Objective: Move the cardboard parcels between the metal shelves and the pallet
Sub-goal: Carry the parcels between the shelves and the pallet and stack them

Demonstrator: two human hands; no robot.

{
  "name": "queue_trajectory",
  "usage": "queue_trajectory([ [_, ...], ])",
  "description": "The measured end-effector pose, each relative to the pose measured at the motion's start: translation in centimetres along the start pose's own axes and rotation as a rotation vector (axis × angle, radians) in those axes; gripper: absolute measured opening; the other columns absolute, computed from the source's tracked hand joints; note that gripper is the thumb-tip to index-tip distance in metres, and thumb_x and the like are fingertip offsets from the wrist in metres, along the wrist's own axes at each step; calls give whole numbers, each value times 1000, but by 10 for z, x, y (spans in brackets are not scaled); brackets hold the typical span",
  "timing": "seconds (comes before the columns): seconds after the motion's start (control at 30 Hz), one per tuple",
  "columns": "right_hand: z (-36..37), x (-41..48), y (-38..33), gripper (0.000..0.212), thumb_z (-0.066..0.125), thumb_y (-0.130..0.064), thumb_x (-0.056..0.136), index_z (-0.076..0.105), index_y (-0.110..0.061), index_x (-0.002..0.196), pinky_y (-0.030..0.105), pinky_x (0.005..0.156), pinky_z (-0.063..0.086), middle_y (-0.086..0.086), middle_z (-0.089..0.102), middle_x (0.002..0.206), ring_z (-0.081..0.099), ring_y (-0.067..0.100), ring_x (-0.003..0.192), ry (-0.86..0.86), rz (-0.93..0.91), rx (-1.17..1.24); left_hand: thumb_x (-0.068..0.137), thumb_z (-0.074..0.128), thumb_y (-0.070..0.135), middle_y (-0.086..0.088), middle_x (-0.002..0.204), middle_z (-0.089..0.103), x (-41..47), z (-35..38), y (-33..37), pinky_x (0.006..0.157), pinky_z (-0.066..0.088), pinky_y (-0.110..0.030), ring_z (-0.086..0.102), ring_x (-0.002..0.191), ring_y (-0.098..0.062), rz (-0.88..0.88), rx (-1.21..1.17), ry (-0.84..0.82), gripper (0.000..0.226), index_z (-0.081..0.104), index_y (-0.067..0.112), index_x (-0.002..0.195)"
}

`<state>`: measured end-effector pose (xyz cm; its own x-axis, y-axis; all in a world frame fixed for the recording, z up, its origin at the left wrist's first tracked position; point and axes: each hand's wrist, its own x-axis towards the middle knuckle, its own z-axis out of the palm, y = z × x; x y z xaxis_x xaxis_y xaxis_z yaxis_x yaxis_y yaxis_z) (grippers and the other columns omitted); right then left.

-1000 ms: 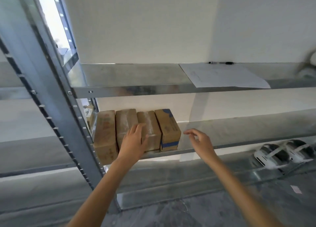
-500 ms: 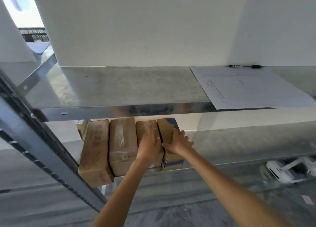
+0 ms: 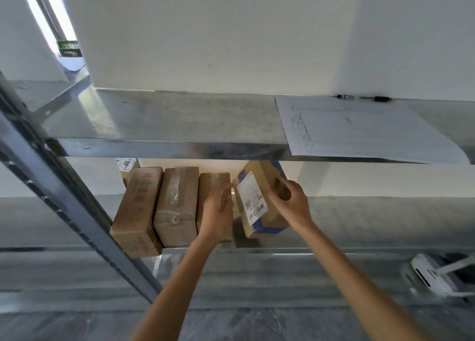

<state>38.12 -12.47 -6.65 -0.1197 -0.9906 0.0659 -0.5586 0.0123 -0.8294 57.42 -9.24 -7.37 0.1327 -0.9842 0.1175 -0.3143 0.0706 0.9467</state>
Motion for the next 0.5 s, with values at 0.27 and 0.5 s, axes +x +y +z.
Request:
queue_trajectory([
  [0.27,-51,-40,-13,22,55,-33,93,59,-39,114,29,72,54,-5,65,114,62,18,103,-199,60,557,95,58,26,9,145,23,-57,18,44,79,46,-4,35,127,-5,19,-181,93,41,47,37,132],
  [0.5,-28,-98,-31,36,43,-33,96,42,-54,125,19,90,48,-13,49,138,51,2,120,-522,-263,386,87,63,27,-13,134,50,-141,8,39,72,59,-33,63,110,-29,-171,-559,300,36,58,35,122],
])
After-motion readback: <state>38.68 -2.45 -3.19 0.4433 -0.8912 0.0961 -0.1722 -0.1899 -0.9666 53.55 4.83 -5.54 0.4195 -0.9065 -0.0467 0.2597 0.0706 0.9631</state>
